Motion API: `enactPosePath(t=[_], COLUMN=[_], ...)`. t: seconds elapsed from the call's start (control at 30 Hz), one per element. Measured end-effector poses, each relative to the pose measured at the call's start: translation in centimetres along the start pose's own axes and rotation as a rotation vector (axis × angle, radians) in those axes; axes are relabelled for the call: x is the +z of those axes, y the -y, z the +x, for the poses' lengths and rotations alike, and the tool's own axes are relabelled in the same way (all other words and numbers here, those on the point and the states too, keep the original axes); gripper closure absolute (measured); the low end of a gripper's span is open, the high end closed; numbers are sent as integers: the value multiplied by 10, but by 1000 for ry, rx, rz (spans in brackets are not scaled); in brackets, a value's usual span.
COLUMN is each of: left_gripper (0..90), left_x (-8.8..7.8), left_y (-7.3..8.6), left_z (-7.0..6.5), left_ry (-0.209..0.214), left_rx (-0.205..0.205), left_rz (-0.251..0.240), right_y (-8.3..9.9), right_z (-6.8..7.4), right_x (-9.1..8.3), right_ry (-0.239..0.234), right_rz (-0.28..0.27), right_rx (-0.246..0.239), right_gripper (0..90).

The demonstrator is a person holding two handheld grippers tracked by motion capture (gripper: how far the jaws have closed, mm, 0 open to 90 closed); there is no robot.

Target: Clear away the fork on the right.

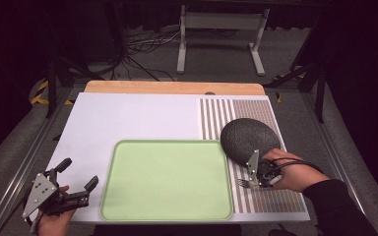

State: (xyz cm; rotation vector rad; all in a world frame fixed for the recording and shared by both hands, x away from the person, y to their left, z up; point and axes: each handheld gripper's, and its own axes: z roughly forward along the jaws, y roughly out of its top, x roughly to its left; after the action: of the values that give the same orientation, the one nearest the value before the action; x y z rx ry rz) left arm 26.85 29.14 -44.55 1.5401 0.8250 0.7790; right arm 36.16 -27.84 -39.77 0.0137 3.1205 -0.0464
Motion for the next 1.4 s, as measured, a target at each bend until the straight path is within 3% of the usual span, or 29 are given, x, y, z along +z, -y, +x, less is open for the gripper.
enactPosePath(t=[0.6,0.87,1.4], left_gripper=[0,0,0], left_x=[0,0,0], left_y=[0,0,0], left_z=[0,1,1], left_ry=[-1,-2,5], left_rx=[-6,-10,-10], left_rz=[5,7,7], right_y=[1,-12,-52], right_z=[0,1,-9], right_x=[-41,-63,-76], right_ry=[56,80,84], right_rz=[-82,-136,-162], right_rx=[45,40,35], right_gripper=[857,857,857])
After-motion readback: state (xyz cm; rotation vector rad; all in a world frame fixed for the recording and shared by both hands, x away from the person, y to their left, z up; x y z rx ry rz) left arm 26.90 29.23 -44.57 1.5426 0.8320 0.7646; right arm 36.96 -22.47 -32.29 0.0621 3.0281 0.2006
